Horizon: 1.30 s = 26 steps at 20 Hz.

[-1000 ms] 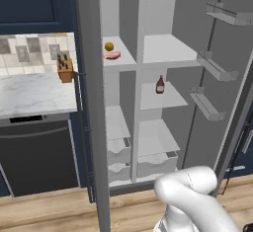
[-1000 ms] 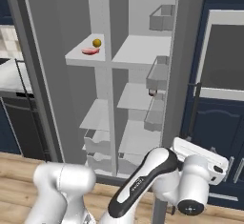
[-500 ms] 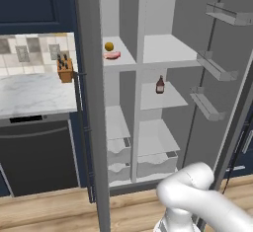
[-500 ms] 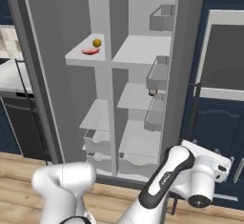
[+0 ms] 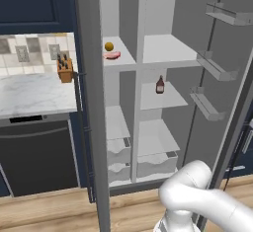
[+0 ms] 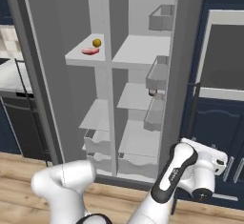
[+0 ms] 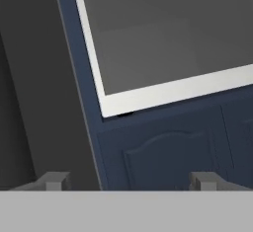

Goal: There's a steak in the fridge that needs to be moved to the freezer for freezing. Pick up the steak from the fridge, place it on any shelf in the freezer, and close the fridge and freezer doors when done.

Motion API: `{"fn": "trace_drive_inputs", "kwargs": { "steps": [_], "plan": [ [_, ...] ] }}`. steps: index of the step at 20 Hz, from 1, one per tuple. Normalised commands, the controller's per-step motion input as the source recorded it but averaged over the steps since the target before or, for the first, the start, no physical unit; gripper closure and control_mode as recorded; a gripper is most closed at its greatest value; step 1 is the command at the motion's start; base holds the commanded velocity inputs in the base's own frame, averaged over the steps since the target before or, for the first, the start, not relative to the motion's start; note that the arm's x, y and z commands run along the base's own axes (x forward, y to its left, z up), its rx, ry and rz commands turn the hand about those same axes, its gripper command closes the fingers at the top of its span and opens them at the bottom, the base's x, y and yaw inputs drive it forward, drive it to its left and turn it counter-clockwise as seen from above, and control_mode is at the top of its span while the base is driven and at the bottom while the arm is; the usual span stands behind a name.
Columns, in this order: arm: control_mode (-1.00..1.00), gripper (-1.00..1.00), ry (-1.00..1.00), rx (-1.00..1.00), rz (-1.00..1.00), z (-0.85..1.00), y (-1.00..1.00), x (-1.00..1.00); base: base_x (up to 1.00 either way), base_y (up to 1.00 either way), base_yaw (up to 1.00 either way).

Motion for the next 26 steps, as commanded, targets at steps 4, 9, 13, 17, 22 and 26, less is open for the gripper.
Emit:
{"fn": "trace_drive_inputs", "kwargs": {
  "steps": [4,9,13,17,22,26],
  "plan": [
    [-1.0,-1.0,0.0,0.0,0.17,-0.23,0.09,0.34,0.0,0.0,0.0],
    [-1.0,-1.0,0.0,0.0,0.18,-0.37,0.71,0.15,0.0,0.0,0.0],
    [-1.0,-1.0,0.0,0.0,0.14,-0.39,1.0,0.0,0.0,0.0,0.0],
    [-1.0,-1.0,0.0,-0.02,0.08,-0.39,1.0,0.36,0.0,0.0,0.0],
    [-1.0,-1.0,0.01,-0.05,0.01,-0.45,1.0,0.56,0.0,0.0,0.0],
    [-1.0,-1.0,0.0,-0.03,0.0,-0.39,1.0,0.6,0.0,0.0,0.0]
  ]
}}
